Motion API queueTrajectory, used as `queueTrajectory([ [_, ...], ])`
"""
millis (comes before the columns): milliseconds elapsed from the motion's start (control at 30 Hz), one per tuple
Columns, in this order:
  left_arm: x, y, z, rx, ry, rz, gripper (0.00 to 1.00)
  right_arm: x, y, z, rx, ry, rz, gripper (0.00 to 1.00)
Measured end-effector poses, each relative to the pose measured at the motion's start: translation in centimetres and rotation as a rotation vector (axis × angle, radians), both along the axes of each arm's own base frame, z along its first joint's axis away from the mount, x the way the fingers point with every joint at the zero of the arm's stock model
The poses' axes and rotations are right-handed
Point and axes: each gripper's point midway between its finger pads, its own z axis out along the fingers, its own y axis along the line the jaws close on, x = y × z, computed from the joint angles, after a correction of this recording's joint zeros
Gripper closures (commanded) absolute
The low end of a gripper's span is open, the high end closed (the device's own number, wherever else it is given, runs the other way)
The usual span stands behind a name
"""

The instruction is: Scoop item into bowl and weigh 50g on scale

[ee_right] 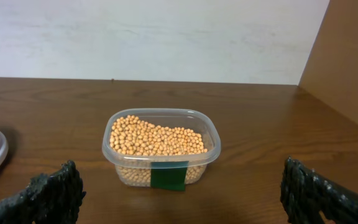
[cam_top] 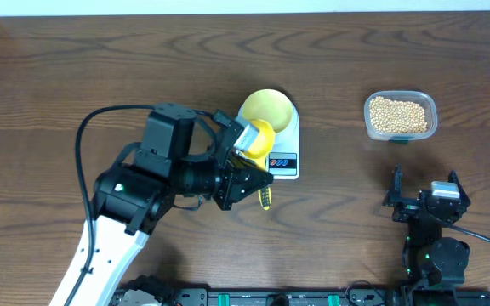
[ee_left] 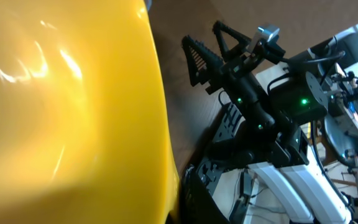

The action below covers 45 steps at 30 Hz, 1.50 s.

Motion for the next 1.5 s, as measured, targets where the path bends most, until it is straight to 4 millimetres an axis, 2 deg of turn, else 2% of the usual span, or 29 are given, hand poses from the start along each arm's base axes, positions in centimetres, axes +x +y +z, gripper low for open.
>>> queueTrajectory([
  [233,0.5,0.0,-0.6,0.02,0.008,0.013,0.93,0.0,0.0,0.0,0.0,0.0,0.0,0.01],
  [833,0.5,0.0,-0.6,0.018,0.015,0.019,0.93,0.0,0.0,0.0,0.0,0.0,0.0,0.01],
  [1133,1.0,-0.1,-0.2,-0.008,0.107,0.091,0.93,0.0,0.0,0.0,0.0,0.0,0.0,0.01],
  [1267,2.0,0.4,-0.9,0.032,0.134,0.175,0.93,0.0,0.0,0.0,0.0,0.0,0.0,0.01],
  [1500,4.8,1.7,-3.8,0.131,0.253,0.385,0.93,0.0,0.0,0.0,0.0,0.0,0.0,0.01],
])
